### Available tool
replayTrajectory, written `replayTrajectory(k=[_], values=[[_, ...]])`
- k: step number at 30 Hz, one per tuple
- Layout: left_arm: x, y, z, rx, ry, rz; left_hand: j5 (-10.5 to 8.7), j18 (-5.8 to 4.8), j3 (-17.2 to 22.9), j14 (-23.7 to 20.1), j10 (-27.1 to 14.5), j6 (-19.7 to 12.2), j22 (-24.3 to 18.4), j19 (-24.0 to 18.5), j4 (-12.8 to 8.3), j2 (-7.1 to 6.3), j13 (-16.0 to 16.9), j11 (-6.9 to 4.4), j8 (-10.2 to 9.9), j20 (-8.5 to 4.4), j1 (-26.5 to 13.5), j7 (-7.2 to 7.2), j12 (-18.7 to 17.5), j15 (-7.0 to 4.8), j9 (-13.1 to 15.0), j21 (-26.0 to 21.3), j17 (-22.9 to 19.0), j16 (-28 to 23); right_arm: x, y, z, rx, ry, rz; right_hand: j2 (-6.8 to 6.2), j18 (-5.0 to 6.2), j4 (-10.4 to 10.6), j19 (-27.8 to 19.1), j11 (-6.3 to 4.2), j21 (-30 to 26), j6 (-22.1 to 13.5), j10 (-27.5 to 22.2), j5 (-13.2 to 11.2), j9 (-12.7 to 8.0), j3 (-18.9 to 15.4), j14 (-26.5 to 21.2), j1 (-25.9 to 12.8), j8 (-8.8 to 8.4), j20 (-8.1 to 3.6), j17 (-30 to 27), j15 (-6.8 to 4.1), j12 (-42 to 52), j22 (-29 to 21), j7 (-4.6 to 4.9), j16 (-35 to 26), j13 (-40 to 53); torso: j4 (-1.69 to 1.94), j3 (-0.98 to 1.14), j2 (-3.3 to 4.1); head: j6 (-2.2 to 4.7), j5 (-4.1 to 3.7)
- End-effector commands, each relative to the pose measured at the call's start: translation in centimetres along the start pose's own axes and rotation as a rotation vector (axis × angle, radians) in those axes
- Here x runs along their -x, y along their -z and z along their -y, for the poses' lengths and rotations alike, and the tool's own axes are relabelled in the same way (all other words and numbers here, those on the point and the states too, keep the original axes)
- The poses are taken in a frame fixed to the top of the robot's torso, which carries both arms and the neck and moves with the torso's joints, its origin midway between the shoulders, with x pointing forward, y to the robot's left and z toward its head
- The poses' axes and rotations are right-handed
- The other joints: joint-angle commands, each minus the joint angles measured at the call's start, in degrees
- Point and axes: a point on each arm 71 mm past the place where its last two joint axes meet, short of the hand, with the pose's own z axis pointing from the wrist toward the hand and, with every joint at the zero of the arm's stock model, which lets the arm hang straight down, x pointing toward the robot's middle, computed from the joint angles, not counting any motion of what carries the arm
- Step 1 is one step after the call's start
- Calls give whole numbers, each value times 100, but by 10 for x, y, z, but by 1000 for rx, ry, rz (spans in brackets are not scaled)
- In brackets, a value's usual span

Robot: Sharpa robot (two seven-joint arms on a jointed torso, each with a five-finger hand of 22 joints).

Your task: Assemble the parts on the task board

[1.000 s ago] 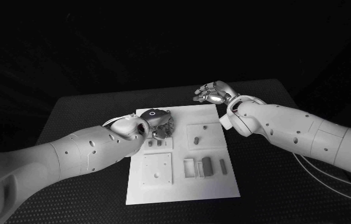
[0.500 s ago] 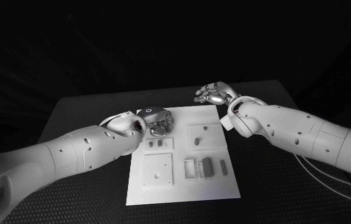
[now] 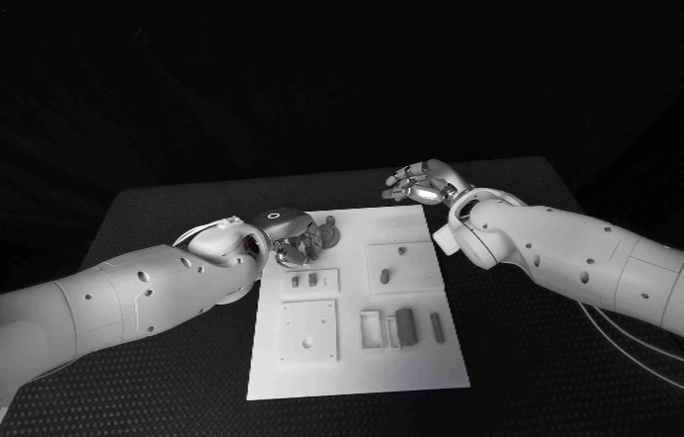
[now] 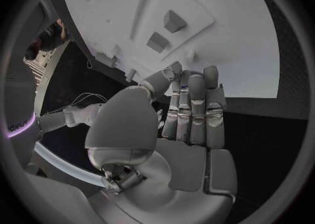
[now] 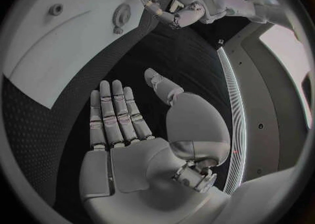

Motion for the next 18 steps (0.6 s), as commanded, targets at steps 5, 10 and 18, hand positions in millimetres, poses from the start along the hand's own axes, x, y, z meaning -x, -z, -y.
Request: replayTrajectory(k=[5, 10, 18], values=[[1, 6, -7, 24, -10, -42, -1, 118, 22, 43, 44, 41, 21, 56, -5, 48, 11, 4, 39, -6, -31, 6, -21, -20, 5, 22, 10, 29, -1, 1, -1, 5, 0, -12, -2, -58, -1, -31, 7, -30, -25, 29, -11, -6, -24, 55, 20, 38, 4, -4, 5, -28, 8, 131, -36, -12, 1, -3, 3, 17, 31], [0, 7, -10, 35, -12, -54, -2, 118, 21, 44, 44, 41, 24, 56, -4, 48, 11, 4, 39, -7, -32, 6, -22, -20, 5, 23, 10, 31, -1, 1, -1, 4, 0, -13, -1, -58, -1, -31, 8, -31, -26, 29, -11, -6, -24, 55, 20, 38, 4, -4, 5, -28, 8, 131, -38, -14, -7, 0, 11, 17, 38], [-1, 7, -14, 49, -21, -70, -3, 117, 21, 43, 44, 40, 28, 56, -4, 49, 12, 4, 39, -8, -33, 7, -24, -20, 4, 24, 10, 34, -1, 1, -1, 4, 0, -12, -1, -58, -1, -31, 8, -33, -26, 29, -11, -7, -25, 55, 21, 38, 4, -4, 5, -29, 9, 131, -40, -17, -15, 6, 13, 5, 45]])
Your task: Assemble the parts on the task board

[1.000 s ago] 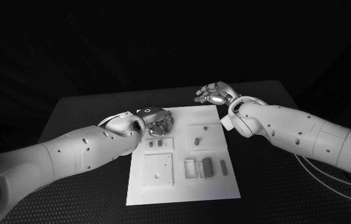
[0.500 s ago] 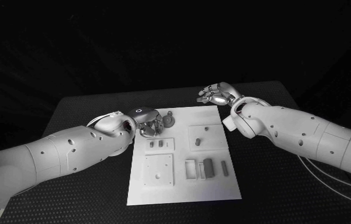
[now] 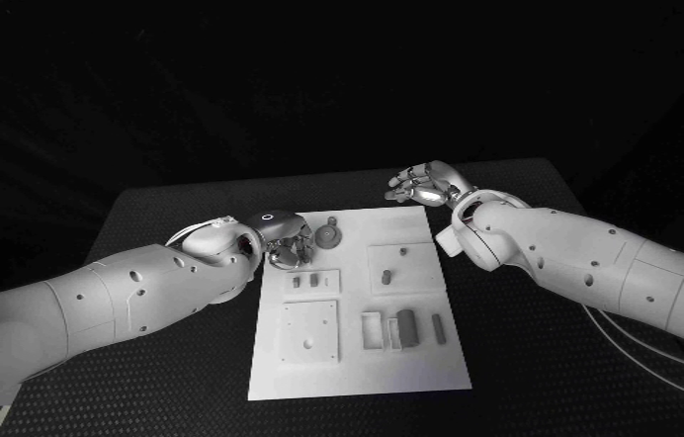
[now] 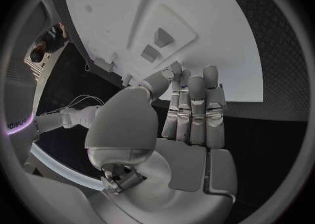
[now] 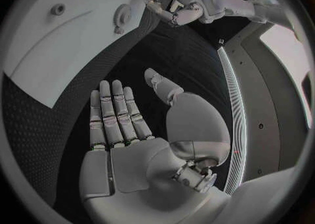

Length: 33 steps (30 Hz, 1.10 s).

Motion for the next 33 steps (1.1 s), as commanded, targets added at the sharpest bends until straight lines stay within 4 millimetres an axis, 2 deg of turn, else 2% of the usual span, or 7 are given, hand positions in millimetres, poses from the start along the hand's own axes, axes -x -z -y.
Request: replayTrajectory(k=[1, 20, 33], values=[[-1, -2, 1, 2, -11, -26, -2, 118, 21, 23, 46, 40, 7, 27, -3, 52, 3, 5, 19, 4, 10, 6, -12, -3, 9, 19, 6, 30, -1, 0, -1, 6, 0, -13, -1, -58, -1, -32, 8, -33, -26, 30, -11, -7, -25, 40, 21, 38, 4, -4, -9, -28, 10, 131, -33, -8, -1, 7, 2, -8, 2], [-3, -10, 10, -18, -24, -37, -2, 114, 21, 18, 45, 33, 21, 23, -1, 56, 5, 6, 14, 3, 3, 10, -20, -1, 6, 18, 4, 38, -3, -1, -2, 8, -2, -17, -1, -58, 0, -33, 8, -37, -27, 32, -11, -9, -28, 41, 21, 39, 5, -3, -8, -29, 12, 132, -39, -17, -4, 6, 2, 2, -2], [-6, -10, 5, 11, -40, -81, -1, 112, 24, 10, 41, 27, 32, 16, -3, 63, 6, 8, 12, 2, 3, 12, -29, 0, 4, 16, 3, 43, -3, -1, -2, 11, -2, -13, -1, -57, 1, -33, 8, -39, -27, 33, -11, -9, -29, 42, 21, 39, 6, -3, -8, -30, 14, 132, -43, -24, 1, -1, 1, -21, -1]])
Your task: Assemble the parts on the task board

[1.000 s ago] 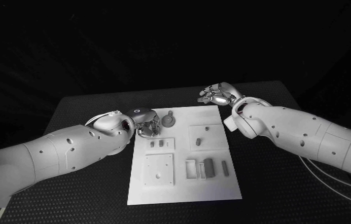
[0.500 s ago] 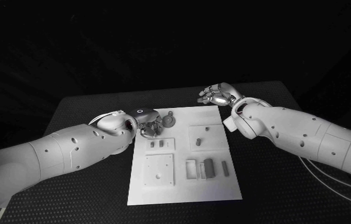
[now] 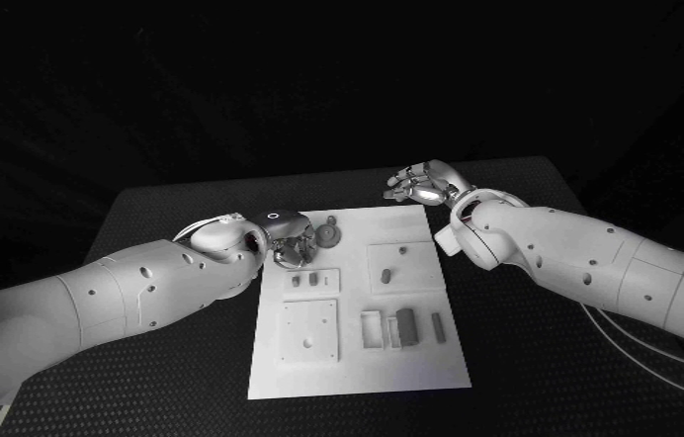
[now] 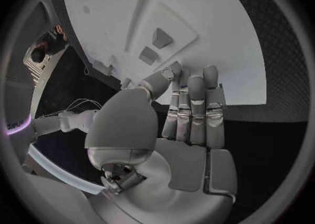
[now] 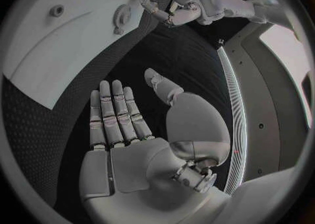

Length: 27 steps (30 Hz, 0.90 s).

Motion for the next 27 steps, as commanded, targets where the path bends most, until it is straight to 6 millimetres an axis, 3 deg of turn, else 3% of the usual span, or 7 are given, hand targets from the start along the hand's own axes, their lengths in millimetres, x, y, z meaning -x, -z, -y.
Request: replayTrajectory(k=[1, 13, 27], values=[[-5, -1, -1, 10, -15, -41, -1, 114, 32, 0, 30, 37, 11, 16, 5, 76, 7, -3, 16, 0, 5, 0, -29, -10, 3, 16, 4, 23, -1, 0, -1, 10, 0, -10, -1, -58, 1, -33, 8, -39, -27, 34, -11, -5, -29, 45, 21, 39, 6, -3, -5, -30, 10, 132, -27, -8, 5, -3, -1, -6, 3], [-5, -2, -3, 18, -19, -38, 4, 113, 35, -2, 43, 44, 34, 17, 4, 86, 14, -6, 21, -4, 10, -3, -31, -13, 3, 21, 8, 44, -1, 0, -1, 8, 0, -12, 1, -57, 1, -32, 7, -41, -26, 35, -11, -6, -30, 48, 23, 40, 7, -2, -5, -30, 11, 132, -30, -14, 3, -7, 0, -10, 3], [-5, -7, 1, 6, -20, -35, 5, 112, 34, -1, 58, 53, 60, 24, 7, 97, 23, -11, 27, -8, 4, -6, -32, -17, 3, 29, 12, 70, -2, 0, -2, 8, -1, -15, 2, -56, 3, -32, 8, -45, -27, 37, -11, -7, -33, 49, 20, 41, 8, -1, -5, -30, 13, 132, -35, -23, 0, 7, -2, -6, -1]])
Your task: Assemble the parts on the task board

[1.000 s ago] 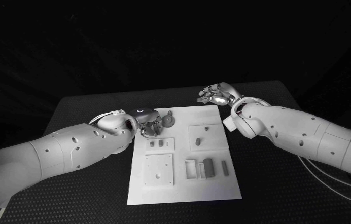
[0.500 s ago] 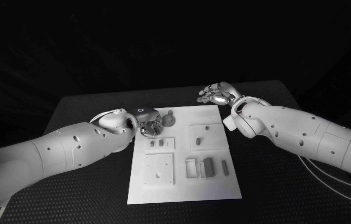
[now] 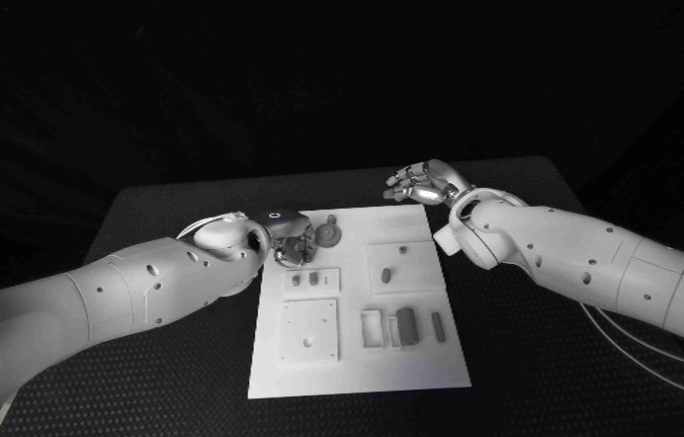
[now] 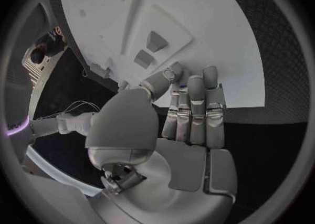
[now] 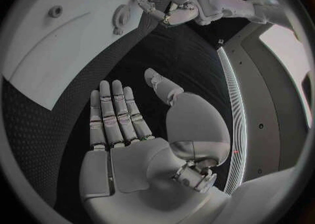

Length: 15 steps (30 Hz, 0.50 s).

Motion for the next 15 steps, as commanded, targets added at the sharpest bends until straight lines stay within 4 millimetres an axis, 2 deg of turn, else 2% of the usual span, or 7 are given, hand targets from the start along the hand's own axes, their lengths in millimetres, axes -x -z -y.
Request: replayTrajectory(k=[1, 10, 15], values=[[-3, -1, 3, -7, -6, -15, 6, 112, 24, -2, 36, 38, 10, 25, -1, 37, 9, 9, 22, -9, -16, -22, -33, -18, -5, 29, 7, 26, -1, 0, -1, 7, -1, -14, 2, -56, 3, -32, 8, -22, -27, 37, -11, -8, -34, 50, 19, 12, 8, -1, -4, -30, 10, 132, -36, -8, 0, 9, -2, 5, -1], [-3, 0, 0, 3, 1, -16, 5, 100, 39, -75, -49, -53, 49, -45, -4, -14, 2, 43, -25, 8, -6, 15, -104, 15, -33, -14, -13, 29, 0, 0, 0, 6, -1, -11, -2, -57, 6, -34, 9, -29, -31, 37, -11, -10, -42, 49, 9, 11, 11, -1, -2, -32, 13, 133, -46, -23, 2, 10, -6, 3, -15], [-3, 0, -3, 11, 6, -15, -5, 103, 37, -154, -163, -168, 70, -109, -5, -91, -10, 96, -82, 47, 7, 61, -184, 64, -67, -67, -32, 27, 0, 0, 0, 5, -1, -10, -5, -58, 3, -41, 10, -37, -35, 34, -11, -13, -45, 42, 8, 10, 13, -2, 2, -36, 15, 134, -58, -36, 3, 2, -4, 6, -16]])
